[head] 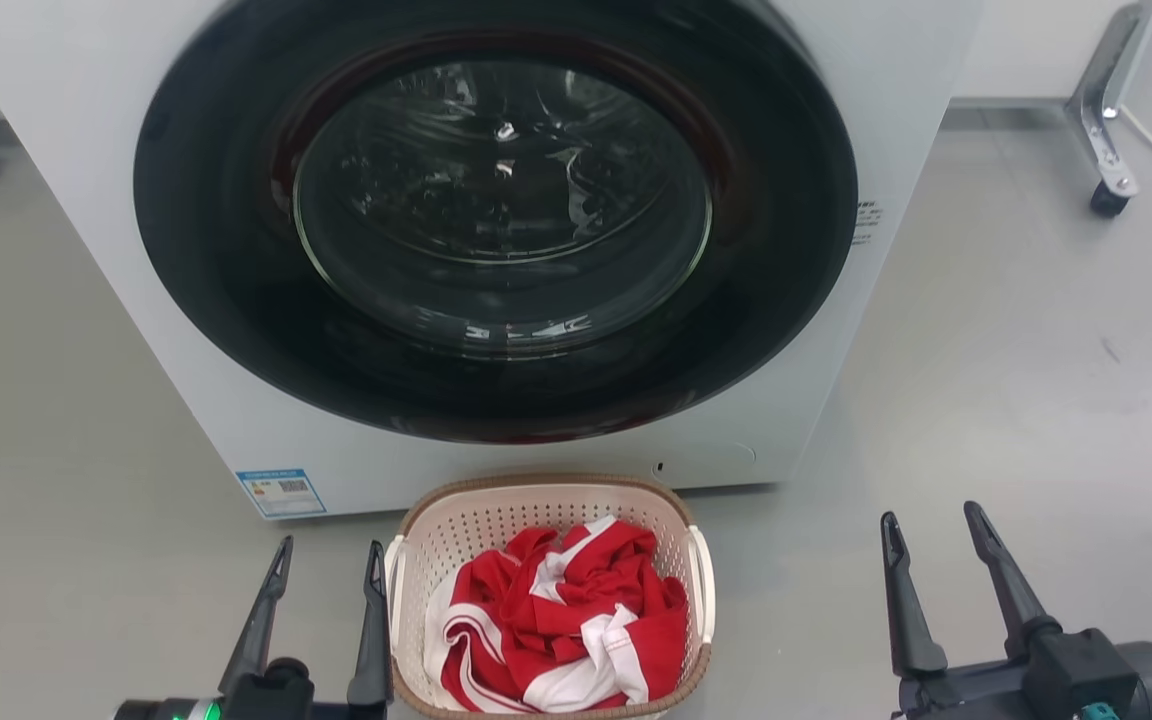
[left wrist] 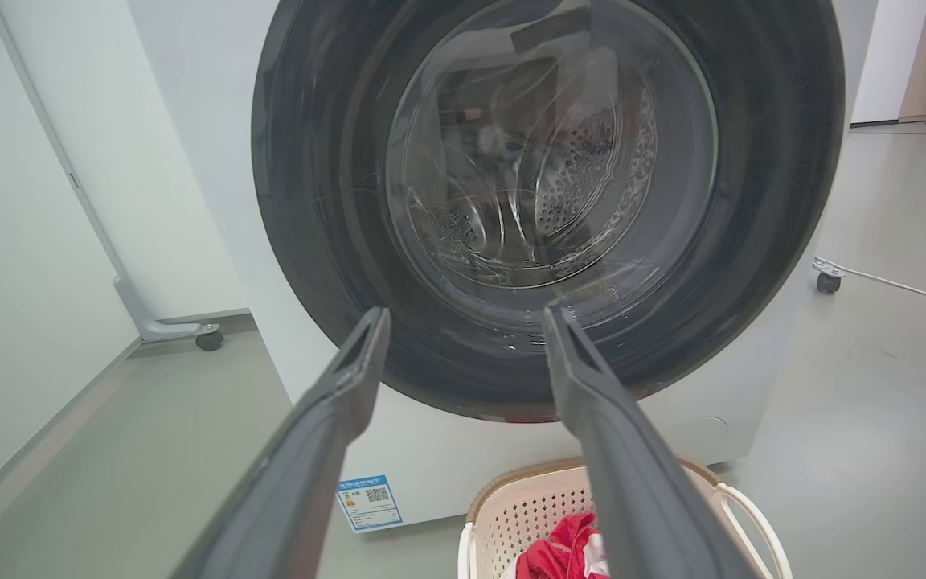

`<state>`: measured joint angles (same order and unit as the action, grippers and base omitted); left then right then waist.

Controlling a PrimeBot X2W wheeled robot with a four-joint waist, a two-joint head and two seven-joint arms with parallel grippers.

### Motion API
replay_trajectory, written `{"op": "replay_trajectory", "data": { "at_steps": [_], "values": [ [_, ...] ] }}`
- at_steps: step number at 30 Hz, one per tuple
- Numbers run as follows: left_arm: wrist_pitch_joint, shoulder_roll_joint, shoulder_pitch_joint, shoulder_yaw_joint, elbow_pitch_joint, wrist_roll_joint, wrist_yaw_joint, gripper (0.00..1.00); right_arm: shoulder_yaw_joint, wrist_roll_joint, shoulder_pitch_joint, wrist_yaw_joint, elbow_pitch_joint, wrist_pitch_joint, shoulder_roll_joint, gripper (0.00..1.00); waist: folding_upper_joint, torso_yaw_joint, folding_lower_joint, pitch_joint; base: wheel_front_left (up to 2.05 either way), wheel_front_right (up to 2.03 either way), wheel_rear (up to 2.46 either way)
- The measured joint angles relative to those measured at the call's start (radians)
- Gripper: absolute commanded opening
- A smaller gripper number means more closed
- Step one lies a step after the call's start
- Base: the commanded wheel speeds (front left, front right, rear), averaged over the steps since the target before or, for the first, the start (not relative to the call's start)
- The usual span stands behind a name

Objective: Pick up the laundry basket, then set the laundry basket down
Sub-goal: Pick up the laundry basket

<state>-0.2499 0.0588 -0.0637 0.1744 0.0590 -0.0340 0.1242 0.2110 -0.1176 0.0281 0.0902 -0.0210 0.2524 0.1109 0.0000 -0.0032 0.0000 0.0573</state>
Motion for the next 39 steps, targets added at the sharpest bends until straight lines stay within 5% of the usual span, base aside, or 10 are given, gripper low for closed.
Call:
{"op": "replay_trajectory", "data": {
  "at_steps": [39],
  "values": [
    [-0.003,-0.022,0.580,0.054,0.373,-0.105,-0.002,1.00,-0.045,-0.018,-0.527,-0.073,-0.290,0.004,0.005,1.00,0.0002,0.053,0.0002,0.553,0.00,0.00,0.00]
  ]
}}
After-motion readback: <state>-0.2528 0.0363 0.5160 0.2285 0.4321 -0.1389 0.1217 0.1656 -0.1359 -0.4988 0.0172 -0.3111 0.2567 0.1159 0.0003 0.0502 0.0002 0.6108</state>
